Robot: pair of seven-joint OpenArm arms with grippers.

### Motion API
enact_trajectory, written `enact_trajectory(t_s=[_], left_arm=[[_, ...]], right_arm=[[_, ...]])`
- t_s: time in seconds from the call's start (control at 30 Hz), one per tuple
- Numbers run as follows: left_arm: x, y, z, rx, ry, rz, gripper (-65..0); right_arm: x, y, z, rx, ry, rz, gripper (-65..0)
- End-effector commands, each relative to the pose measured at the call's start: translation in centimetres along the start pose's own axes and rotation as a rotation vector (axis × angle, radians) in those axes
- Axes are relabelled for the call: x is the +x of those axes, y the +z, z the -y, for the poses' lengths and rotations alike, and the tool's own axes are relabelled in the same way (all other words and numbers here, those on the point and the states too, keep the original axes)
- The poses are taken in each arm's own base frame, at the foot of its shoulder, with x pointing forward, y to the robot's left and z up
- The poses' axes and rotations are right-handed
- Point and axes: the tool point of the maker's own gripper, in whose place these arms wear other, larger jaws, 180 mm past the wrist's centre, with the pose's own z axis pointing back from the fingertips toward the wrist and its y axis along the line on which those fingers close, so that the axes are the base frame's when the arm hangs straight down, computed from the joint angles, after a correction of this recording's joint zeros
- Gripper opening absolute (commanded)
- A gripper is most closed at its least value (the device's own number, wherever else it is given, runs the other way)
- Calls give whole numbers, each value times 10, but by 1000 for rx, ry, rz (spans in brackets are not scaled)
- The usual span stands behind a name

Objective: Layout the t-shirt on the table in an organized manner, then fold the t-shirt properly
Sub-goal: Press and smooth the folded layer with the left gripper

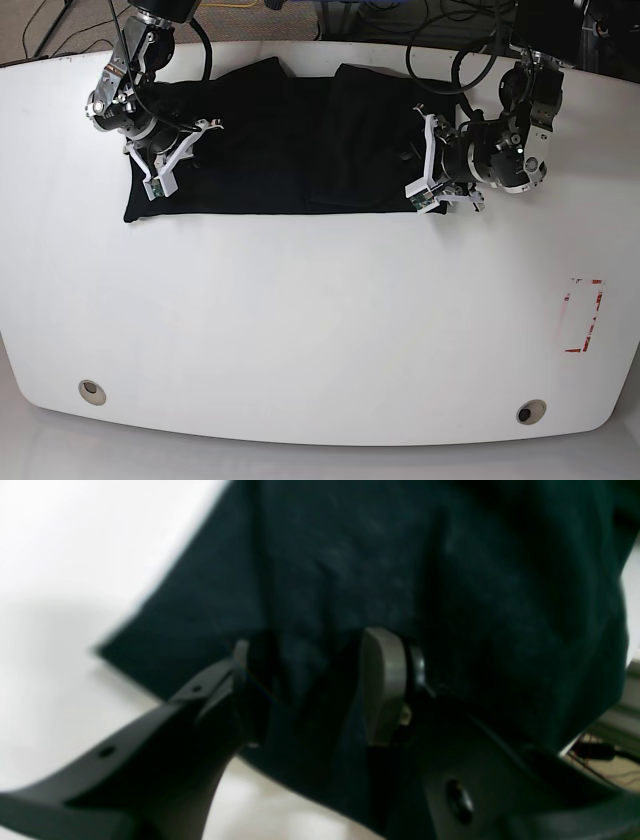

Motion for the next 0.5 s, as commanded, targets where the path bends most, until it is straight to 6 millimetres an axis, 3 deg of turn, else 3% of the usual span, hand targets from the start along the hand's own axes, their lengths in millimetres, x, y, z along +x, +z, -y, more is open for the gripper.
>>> enact_trajectory(t_s=[0.0, 0.27, 0.47], left_arm=[[-2, 3, 3, 2, 2, 15, -399], [-36, -2, 28, -57, 14, -60, -400], [-34, -6, 49, -101, -27, -66, -400]], right_arm=[[-10, 1, 6, -25, 9, -59, -612], [-10, 1, 6, -25, 9, -59, -612], [-11, 1, 6, -25, 8, -60, -612]])
